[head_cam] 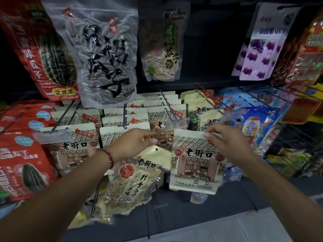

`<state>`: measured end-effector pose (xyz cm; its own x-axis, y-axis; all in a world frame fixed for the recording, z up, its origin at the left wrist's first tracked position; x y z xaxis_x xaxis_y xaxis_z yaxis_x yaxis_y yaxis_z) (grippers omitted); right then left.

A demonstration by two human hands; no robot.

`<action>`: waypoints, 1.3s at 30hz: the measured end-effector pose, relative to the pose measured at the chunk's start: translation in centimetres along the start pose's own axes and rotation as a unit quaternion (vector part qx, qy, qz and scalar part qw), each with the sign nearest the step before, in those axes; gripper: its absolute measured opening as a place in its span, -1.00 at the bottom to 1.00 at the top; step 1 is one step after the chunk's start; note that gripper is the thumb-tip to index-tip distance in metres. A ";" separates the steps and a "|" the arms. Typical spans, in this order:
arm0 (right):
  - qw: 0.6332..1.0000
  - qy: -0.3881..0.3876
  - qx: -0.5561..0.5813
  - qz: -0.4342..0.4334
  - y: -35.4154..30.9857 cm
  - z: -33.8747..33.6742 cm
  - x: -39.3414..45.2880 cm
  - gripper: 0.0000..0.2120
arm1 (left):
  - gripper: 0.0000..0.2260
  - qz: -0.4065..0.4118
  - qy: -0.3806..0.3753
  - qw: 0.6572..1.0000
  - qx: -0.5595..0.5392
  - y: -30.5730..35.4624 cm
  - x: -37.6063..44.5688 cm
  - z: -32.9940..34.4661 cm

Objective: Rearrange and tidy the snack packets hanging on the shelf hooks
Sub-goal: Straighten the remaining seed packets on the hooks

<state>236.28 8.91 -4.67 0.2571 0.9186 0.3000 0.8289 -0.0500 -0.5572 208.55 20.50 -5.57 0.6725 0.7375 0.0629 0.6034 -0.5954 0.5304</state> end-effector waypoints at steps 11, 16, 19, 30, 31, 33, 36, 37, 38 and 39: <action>0.998 0.025 -0.043 -0.036 2.8 -0.3 1.9 -0.95 | -0.47 0.049 -0.060 0.997 -0.015 2.7 3.5 -1.3; 0.998 0.022 -0.027 -0.045 3.5 -0.8 3.3 -0.95 | -0.67 0.070 -0.058 0.988 -0.126 3.7 3.1 -1.4; 0.999 -0.002 -0.025 -0.044 3.6 -0.2 4.4 -0.94 | -0.66 0.073 -0.056 0.989 -0.119 3.5 2.7 -1.7; 0.992 -0.031 -0.060 -0.105 1.9 -1.2 7.3 -0.89 | -0.52 0.082 -0.056 0.990 0.103 4.1 1.5 -3.6; 0.990 -0.029 -0.065 -0.119 1.5 -0.9 7.4 -0.88 | -0.50 0.081 -0.060 0.988 0.113 4.1 1.4 -3.5; 0.987 -0.041 -0.062 -0.140 0.9 0.2 7.4 -0.87 | -0.46 0.077 -0.074 0.986 0.128 4.0 1.3 -3.2; 0.987 -0.074 -0.012 -0.139 0.4 2.5 7.5 -0.91 | -0.42 0.073 -0.084 0.984 0.136 4.2 1.2 -3.0; 0.989 -0.082 0.010 -0.124 0.5 3.3 7.8 -0.90 | -0.42 0.073 -0.082 0.985 0.131 4.4 1.2 -3.0; 0.990 -0.090 0.036 -0.101 0.5 4.1 8.0 -0.89 | -0.43 0.074 -0.081 0.986 0.128 4.7 1.2 -3.1; 0.990 -0.098 0.066 -0.076 0.5 4.7 8.2 -0.88 | -0.44 0.074 -0.082 0.986 0.129 4.9 1.2 -3.2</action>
<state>236.47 18.32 -6.14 0.0232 0.9706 0.2395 0.7751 0.1338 -0.6175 210.97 19.45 -0.17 0.8084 0.5881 -0.0260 0.5687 -0.7687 0.2927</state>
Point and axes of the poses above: each hand's wrist, its own x-axis towards the middle knuckle, its own z-axis out of the palm, y = z × x, the point moved 2 cm from there along x, towards the middle knuckle, and after that the axes turned 9 degrees about z, right-handed, at the moved point
